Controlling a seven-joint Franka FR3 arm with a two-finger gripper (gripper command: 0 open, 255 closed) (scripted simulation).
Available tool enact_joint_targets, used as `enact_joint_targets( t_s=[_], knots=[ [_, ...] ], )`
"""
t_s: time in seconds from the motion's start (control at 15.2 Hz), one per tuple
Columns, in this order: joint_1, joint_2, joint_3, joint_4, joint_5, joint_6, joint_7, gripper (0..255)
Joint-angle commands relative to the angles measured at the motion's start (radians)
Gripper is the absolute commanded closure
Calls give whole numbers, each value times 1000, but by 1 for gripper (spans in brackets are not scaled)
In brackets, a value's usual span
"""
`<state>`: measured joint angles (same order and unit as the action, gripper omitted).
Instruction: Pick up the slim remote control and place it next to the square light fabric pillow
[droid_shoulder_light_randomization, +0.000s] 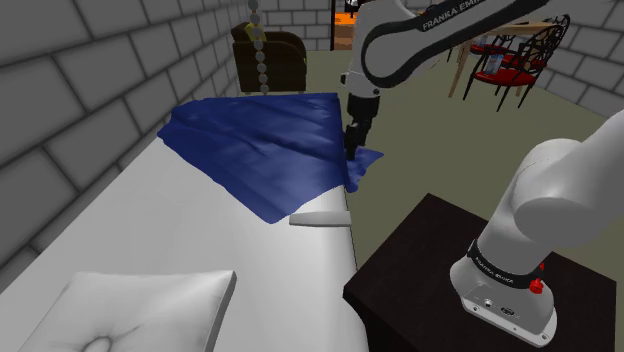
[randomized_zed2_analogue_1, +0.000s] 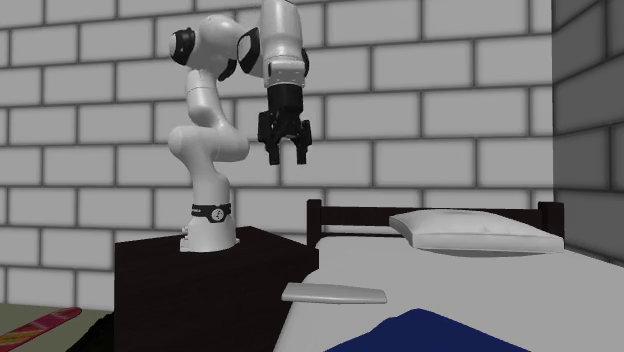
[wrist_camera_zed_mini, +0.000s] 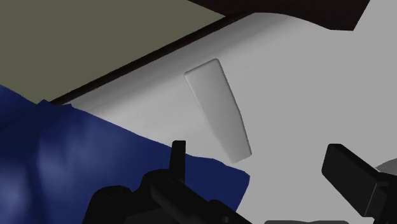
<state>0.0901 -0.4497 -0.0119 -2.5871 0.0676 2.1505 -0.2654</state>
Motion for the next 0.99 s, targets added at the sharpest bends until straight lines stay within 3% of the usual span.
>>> enact_joint_targets(
  t_s=[0.0,0.53,0.92],
  knots=[
    [14,70,3,-14,-3,84,-37,0],
    [61,377,28,11,-25,357,-157,0],
    [87,625,49,82,-79,529,-214,0]
  ],
)
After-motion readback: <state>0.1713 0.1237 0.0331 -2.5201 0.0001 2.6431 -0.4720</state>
